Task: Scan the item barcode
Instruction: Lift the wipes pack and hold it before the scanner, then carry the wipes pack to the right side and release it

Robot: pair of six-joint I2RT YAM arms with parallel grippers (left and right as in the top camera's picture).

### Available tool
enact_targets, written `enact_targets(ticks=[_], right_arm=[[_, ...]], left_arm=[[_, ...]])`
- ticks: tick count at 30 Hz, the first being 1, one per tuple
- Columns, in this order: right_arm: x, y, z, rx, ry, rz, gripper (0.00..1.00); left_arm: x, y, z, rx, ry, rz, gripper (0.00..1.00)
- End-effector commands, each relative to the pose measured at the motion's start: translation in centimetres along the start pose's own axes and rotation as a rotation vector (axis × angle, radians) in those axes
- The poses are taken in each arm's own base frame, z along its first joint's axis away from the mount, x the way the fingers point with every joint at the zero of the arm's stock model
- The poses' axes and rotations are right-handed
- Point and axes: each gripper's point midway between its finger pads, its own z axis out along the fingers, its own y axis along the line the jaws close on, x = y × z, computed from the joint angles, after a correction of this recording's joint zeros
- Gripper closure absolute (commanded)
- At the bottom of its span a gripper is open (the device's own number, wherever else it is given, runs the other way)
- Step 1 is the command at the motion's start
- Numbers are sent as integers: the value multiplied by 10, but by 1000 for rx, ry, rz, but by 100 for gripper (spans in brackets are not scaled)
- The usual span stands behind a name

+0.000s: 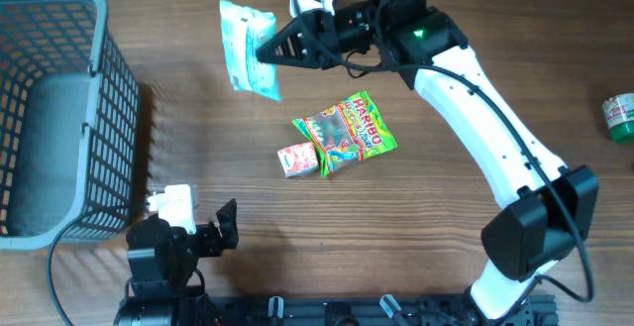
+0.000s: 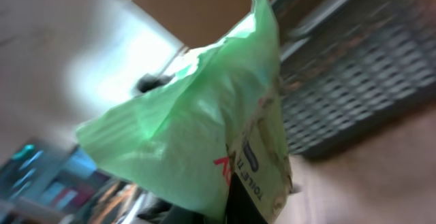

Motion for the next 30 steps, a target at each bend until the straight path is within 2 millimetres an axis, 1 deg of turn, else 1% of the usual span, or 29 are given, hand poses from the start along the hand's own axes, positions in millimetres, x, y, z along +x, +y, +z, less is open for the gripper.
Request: enact_targets(ticks=[1,2,4,7,8,9,11,14,17,18,19,22,23,25,27,28,30], right_arm=[[-18,-97,-28,609,-126,-111,95],[-17,-114,-39,728,-132,-109,96],[-21,-133,-60,894,-160,-118,96],[-39,-155,-103,1182,-219,-204,96],[-49,-160,-115,1271,-225,-282,95],[-56,-162,-120,1309,-220,-346,96],[-72,-174,-126,1377,-223,-470,95],[-85,-190,-126,1414,-263,-541,95],[-93,-206,-121,1409,-309,-576,95],[-94,-215,-118,1409,-308,-602,96],[-94,-225,-115,1408,-311,-606,96],[-89,-264,-105,1411,-288,-599,96],[-88,-272,-103,1413,-281,-598,96],[-87,-300,-96,1425,-258,-603,96],[-89,-312,-89,1419,-261,-607,96],[-89,-314,-88,1419,-259,-609,95],[-83,-322,-84,1425,-225,-623,95]], left_arm=[[-1,-1,0,8,-7,-12,0],[-1,-1,0,8,-7,-12,0],[-1,-1,0,8,-7,-12,0],[-1,-1,0,8,-7,-12,0],[-1,-1,0,8,-7,-12,0],[-1,-1,0,8,-7,-12,0],[-1,-1,0,8,-7,-12,0],[-1,-1,0,8,-7,-12,0],[-1,-1,0,8,-7,-12,0],[-1,-1,0,8,-7,-11,0],[-1,-1,0,8,-7,-12,0],[-1,-1,0,8,-7,-12,0],[-1,-1,0,8,-7,-12,0],[-1,-1,0,8,-7,-12,0],[-1,-1,0,8,-7,-12,0],[-1,-1,0,8,-7,-12,0],[-1,-1,0,8,-7,-12,0]])
